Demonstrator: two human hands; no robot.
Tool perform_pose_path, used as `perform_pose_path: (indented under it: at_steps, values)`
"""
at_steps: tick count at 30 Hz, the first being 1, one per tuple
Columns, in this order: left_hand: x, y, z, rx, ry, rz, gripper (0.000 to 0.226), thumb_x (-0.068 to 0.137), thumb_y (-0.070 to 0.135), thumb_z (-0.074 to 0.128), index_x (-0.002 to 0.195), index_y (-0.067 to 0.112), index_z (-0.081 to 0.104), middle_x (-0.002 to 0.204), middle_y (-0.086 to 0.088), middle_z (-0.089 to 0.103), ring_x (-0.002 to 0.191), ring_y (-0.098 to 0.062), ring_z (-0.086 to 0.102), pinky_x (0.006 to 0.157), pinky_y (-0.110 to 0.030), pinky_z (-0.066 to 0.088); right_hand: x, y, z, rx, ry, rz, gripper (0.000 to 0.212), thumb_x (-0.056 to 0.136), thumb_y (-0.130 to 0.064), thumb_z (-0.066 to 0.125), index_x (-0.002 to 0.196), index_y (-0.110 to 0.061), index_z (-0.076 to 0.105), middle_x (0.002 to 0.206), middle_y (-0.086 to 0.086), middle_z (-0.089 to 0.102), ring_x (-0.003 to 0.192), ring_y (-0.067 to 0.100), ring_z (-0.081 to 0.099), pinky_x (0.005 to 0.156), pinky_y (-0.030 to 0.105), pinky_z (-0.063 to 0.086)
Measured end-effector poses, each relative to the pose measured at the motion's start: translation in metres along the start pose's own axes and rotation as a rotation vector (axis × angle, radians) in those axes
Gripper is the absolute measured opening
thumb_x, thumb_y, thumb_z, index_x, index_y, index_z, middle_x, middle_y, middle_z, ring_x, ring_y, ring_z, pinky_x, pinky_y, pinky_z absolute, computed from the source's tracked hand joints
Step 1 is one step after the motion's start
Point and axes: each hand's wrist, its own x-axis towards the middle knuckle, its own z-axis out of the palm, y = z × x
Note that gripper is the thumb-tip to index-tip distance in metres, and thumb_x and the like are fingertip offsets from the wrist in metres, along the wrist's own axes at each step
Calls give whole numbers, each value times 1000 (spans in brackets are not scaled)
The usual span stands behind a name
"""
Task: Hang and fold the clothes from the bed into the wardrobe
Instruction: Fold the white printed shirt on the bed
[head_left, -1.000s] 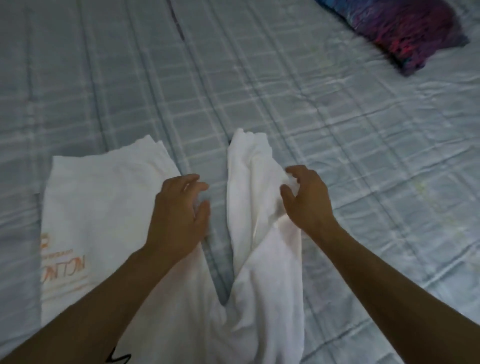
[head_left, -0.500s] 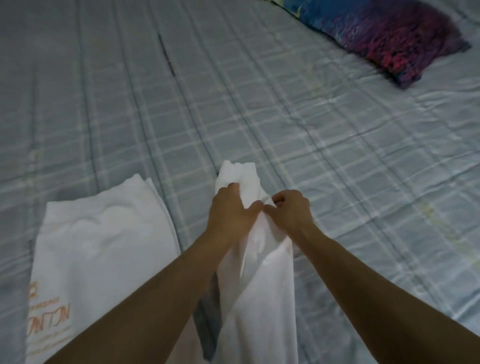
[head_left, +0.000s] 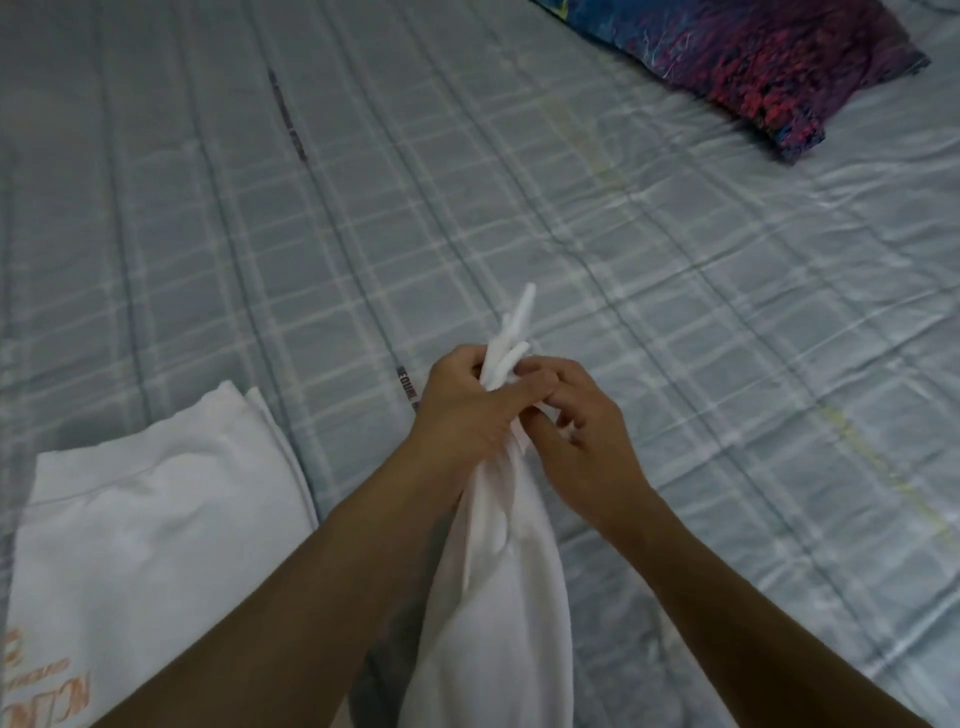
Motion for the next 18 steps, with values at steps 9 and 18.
perform_pose_path:
  at_steps: [9, 18]
  values:
    - [-12, 39, 20, -151, -246, -60, 25, 87, -4, 62, 109, 6, 70, 104, -18, 74, 102, -37, 69, 94, -50, 55, -1, -5, -70, 526, 167, 462, 114, 47, -37, 91, 144, -31, 31, 130, 0, 56, 108, 10, 66, 82, 25, 56]
    - [2, 36, 59, 120, -265, 104, 25, 84, 6, 71, 106, 19, 69, 97, -5, 74, 82, -17, 71, 70, -27, 58, 3, 18, -121, 289, 368, 345, 41, 69, -17, 87, 104, -18, 65, 93, 0, 75, 83, 16, 73, 66, 32, 61]
